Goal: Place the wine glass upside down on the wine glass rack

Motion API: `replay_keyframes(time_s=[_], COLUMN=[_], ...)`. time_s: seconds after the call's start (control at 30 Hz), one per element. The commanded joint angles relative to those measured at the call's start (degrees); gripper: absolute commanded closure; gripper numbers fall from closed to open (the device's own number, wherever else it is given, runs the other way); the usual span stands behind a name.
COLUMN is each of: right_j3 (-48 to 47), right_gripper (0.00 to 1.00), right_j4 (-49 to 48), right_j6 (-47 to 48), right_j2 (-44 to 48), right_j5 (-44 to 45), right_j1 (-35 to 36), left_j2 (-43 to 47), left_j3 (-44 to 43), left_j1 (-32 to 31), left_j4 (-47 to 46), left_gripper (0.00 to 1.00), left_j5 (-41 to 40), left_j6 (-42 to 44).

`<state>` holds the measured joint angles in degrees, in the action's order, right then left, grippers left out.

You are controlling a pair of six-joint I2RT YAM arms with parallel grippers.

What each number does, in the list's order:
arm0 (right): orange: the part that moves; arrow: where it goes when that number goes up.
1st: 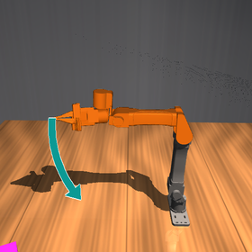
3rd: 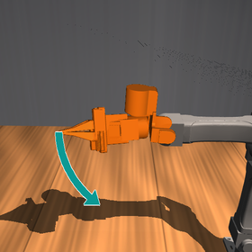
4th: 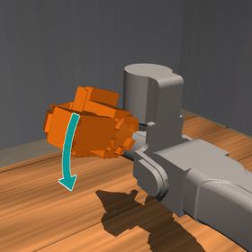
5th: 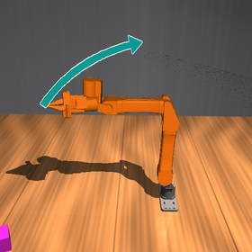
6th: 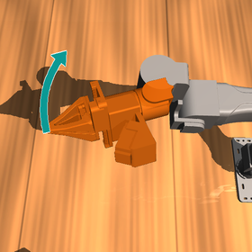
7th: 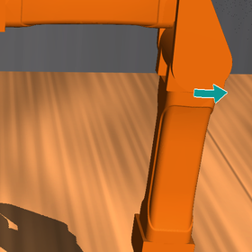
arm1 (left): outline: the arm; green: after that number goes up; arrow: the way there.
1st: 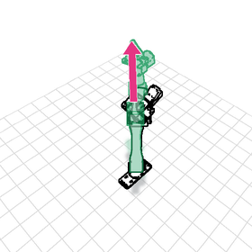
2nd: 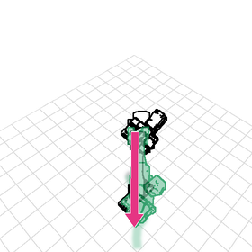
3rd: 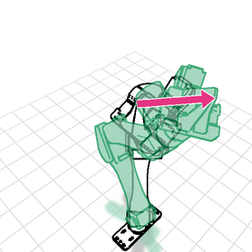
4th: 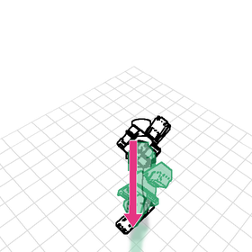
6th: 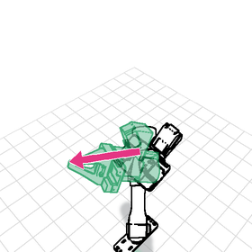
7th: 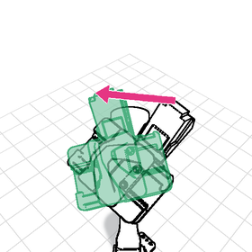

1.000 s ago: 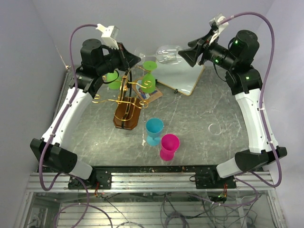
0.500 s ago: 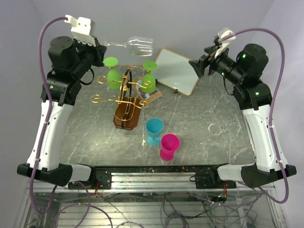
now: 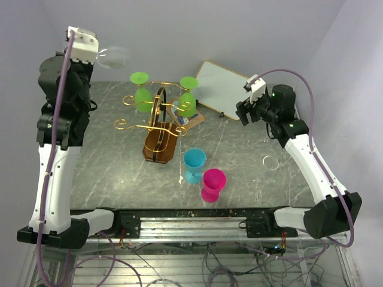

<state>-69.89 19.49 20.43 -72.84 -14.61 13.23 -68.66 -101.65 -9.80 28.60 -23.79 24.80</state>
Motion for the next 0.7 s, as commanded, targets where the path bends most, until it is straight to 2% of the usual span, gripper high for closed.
replay_keyframes(time_s=[0.0,0.17,0.67], right_j3=[1.88,4.02,5.6], right_gripper=[0.24,0.23,0.23], right_j4=[-5.88,-5.88,-6.26], right_j6=[-0.71,-1.24,-3.61], right_j2=[2.19,3.23,3.32], right_j5=[-3.17,-4.73,-8.49], right_j1=[-1.33,-2.3,-5.85], left_j2=[0.26,-0.4,-3.21], left_j3=[4.66,10.65,20.14], left_j1=[0.82,0.93,0.24], left_j4=[-8.24,-13.14,-11.72], left_gripper=[0.93,0.93,0.93], left_j5=[-11.88,-16.18,-8.79], left_j6=[13.75,20.3,36.14])
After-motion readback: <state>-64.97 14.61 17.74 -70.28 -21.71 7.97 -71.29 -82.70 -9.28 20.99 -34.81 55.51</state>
